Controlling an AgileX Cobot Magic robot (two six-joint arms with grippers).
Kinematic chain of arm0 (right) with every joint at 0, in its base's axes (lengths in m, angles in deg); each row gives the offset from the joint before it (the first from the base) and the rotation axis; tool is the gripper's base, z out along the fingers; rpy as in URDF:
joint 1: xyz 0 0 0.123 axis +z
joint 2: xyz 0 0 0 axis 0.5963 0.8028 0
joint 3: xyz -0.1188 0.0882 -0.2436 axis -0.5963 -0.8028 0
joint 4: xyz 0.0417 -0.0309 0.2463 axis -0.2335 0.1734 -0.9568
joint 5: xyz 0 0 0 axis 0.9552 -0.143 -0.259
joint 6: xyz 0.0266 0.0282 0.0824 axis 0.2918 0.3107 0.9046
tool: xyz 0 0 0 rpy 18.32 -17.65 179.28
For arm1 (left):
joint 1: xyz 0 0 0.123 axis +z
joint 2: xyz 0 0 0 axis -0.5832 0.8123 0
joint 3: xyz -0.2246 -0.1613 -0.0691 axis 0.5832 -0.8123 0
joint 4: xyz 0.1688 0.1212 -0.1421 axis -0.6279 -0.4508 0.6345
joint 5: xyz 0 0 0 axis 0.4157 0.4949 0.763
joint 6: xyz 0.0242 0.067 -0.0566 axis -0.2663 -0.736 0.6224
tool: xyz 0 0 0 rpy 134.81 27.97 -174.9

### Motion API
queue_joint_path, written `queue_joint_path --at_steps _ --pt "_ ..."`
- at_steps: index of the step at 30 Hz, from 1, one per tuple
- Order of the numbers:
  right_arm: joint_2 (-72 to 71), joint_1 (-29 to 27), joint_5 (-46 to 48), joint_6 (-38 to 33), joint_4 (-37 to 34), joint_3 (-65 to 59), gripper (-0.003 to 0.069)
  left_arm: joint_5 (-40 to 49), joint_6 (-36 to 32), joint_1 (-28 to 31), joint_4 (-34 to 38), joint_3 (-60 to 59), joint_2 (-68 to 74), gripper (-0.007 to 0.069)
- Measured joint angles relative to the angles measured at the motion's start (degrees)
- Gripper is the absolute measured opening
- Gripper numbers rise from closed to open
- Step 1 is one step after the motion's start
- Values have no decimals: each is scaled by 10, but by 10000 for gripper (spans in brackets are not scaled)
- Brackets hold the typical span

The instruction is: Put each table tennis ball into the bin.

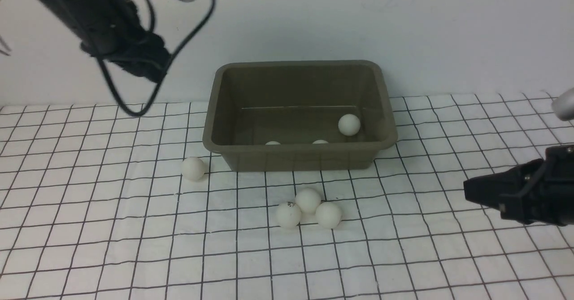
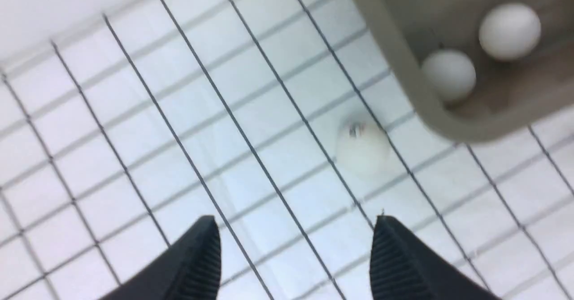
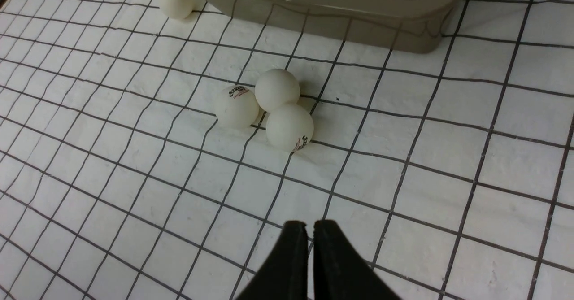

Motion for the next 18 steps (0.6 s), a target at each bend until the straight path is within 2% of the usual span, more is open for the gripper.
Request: queue_joint_path --at_steps 5,10,14,18 --pt "0 0 -1 1 0 0 10 -16 -311 65 175 -102 -8 405" --pt "0 0 2 1 0 0 10 -34 -556 106 320 -158 8 405" --pt "0 0 3 1 0 0 10 -41 -654 119 394 -161 37 405" --pt "0 0 3 1 0 0 10 -41 -744 117 427 -161 66 405"
